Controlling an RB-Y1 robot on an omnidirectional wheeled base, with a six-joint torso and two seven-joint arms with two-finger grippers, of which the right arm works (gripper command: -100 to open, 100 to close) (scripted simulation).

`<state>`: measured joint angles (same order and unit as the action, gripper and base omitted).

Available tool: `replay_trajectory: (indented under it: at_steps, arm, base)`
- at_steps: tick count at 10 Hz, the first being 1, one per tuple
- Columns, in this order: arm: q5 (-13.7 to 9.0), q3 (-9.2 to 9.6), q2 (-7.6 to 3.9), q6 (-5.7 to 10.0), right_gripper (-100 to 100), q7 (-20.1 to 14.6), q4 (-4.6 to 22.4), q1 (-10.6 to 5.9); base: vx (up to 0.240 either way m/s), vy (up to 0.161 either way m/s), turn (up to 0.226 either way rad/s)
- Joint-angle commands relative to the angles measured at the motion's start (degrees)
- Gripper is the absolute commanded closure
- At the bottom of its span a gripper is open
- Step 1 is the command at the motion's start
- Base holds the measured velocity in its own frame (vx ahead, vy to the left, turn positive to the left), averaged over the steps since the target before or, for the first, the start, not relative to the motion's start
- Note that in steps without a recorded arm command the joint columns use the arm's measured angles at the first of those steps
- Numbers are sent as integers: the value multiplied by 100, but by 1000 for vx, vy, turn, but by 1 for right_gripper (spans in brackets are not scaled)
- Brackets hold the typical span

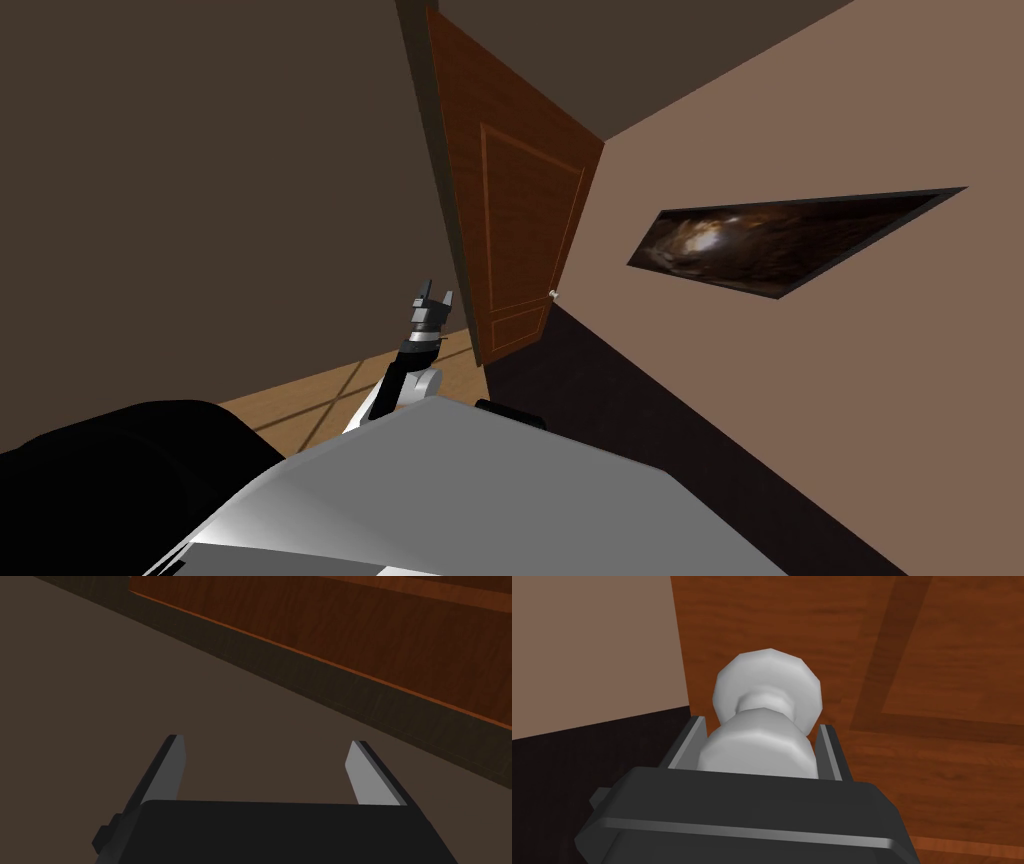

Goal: Push the door open

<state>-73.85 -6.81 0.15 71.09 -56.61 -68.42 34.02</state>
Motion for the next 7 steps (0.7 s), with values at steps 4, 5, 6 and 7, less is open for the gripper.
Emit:
replay_trajectory:
  at_steps: [4, 5, 6, 7]
  arm:
    - [-234, -164, -189, 116, 100, 7, -2, 48]
    - [-303, -206, -183, 148, 100, 4, 7, 61]
    - [-372, -247, -156, 180, 100, 0, 16, 74]
    - [-437, -286, -109, 210, 100, -3, 25, 86]
  base:
    - [90, -151, -29]
    - [92, -163, -40]
    - [114, -161, -37]
    - [128, -186, -45]
